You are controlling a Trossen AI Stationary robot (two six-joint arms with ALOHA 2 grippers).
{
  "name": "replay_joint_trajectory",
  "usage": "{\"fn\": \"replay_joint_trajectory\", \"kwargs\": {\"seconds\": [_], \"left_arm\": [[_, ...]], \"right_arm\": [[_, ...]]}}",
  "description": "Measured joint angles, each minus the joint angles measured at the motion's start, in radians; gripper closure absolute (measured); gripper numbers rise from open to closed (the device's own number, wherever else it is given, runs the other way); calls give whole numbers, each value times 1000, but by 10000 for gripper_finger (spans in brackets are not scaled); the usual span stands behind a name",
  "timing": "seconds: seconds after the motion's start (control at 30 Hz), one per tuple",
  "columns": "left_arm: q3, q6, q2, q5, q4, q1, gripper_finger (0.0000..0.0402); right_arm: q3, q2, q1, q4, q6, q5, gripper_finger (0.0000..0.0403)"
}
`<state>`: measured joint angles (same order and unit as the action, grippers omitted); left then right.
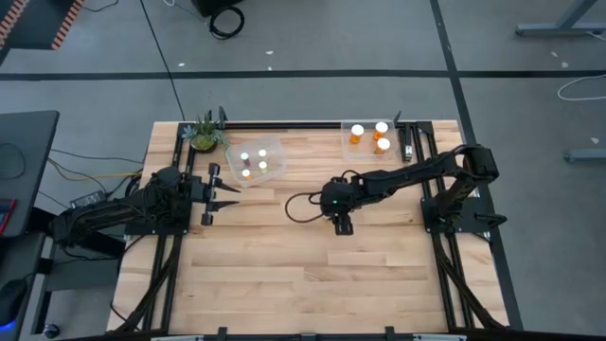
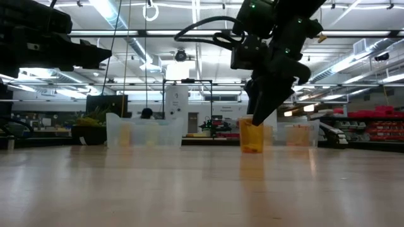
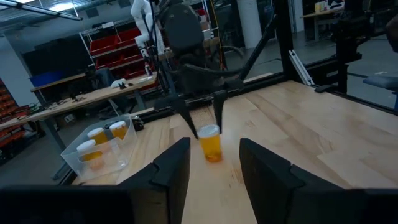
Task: Pick and place medicine bottles into bin by pill shape (circle, oval)
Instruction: Put the orange large pill bottle into the right transparent bin
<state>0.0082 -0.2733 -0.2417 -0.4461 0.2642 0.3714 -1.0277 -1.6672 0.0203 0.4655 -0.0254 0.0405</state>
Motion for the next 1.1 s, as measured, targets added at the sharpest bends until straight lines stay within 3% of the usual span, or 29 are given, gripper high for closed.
{"fn": "replay_joint_trajectory", "kwargs": {"seconds": [0.43,0.8,1.1], "left_arm": [[0,0,0,0,0,0,260],[0,0,0,0,0,0,258],[0,0,0,0,0,0,262]], "right_arm": [[-98,89,-123,187,-115,22,174],[-79,290,-316,231,-143,22,171],[-78,323,-493,245,-159,22,171]]}}
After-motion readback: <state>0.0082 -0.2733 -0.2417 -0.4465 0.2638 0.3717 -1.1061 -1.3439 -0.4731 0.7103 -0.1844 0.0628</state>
